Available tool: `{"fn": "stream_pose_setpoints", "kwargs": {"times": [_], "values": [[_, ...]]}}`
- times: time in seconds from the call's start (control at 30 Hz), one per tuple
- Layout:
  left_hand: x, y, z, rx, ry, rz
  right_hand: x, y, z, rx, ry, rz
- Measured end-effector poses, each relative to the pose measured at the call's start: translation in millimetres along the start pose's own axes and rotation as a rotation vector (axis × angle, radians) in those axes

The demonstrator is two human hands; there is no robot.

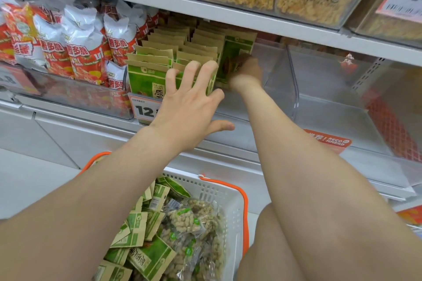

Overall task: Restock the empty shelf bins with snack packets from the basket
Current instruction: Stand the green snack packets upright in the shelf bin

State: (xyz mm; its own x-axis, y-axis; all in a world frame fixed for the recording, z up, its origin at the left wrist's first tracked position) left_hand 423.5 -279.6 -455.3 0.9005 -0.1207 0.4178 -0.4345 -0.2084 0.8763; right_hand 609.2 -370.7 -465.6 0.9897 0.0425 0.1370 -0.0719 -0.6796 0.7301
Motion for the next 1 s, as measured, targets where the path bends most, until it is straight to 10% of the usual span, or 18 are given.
{"fn": "stream_pose_setpoints", "kwargs": {"times": [0.43, 0.8, 1.0], "values": [[-3, 5, -5, -0.083, -0.015, 0.000, -8, -17, 12, 0.066, 0.013, -0.286], [-20, 44, -9, -0.228, -0.031, 0.167, -75, 32, -13, -0.168, 0.288, -0.194], [-50, 15, -25, -0.292, 0.004, -0.299, -151, 66, -58, -0.266, 0.584, -0.036]]}}
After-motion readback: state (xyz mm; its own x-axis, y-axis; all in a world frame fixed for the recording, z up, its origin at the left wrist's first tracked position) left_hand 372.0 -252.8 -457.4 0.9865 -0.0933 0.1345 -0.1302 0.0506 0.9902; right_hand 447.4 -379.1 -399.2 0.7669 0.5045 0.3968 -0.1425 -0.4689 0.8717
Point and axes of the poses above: each hand's wrist, its own x-axis towards the middle knuckle, its own y-axis out of the back of the hand, z = x × y, the point moved 6 cm from there along x, towards the middle knuckle, and after that the axes turned 5 degrees about x, right-handed, at the moved point
